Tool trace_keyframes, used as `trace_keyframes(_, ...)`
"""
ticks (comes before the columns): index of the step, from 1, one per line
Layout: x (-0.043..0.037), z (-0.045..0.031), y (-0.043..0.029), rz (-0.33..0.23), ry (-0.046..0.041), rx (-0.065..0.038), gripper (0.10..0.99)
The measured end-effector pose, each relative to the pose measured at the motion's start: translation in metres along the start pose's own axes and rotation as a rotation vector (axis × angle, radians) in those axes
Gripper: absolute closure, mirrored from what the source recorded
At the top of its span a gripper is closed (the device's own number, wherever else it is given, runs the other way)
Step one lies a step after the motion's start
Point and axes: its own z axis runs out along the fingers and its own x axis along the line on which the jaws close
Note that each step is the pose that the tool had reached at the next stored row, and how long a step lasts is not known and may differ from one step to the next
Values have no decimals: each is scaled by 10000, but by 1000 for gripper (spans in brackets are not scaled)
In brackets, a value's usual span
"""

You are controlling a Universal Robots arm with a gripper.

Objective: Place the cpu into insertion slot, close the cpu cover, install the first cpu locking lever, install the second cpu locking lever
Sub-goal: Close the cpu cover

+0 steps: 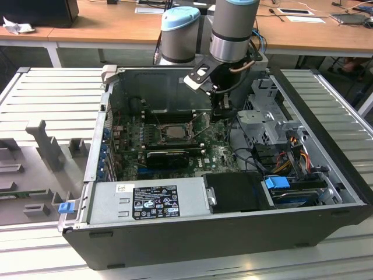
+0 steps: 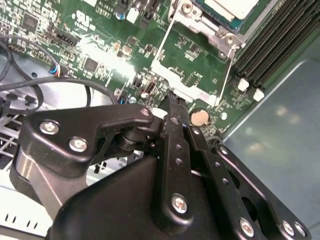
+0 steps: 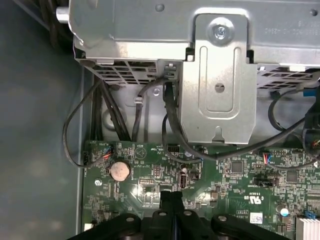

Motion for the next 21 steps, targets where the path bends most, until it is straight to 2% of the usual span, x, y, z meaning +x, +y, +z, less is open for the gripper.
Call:
trace_keyframes(4, 1, -2, -24, -1, 3, 46, 980)
trace_keyframes(10, 5, -18, -144, -2, 3, 46, 980)
trace_keyframes(16, 8, -45, -229, -2, 3, 46, 980)
trace_keyframes(21, 9, -46, -258, -1, 4, 45, 980)
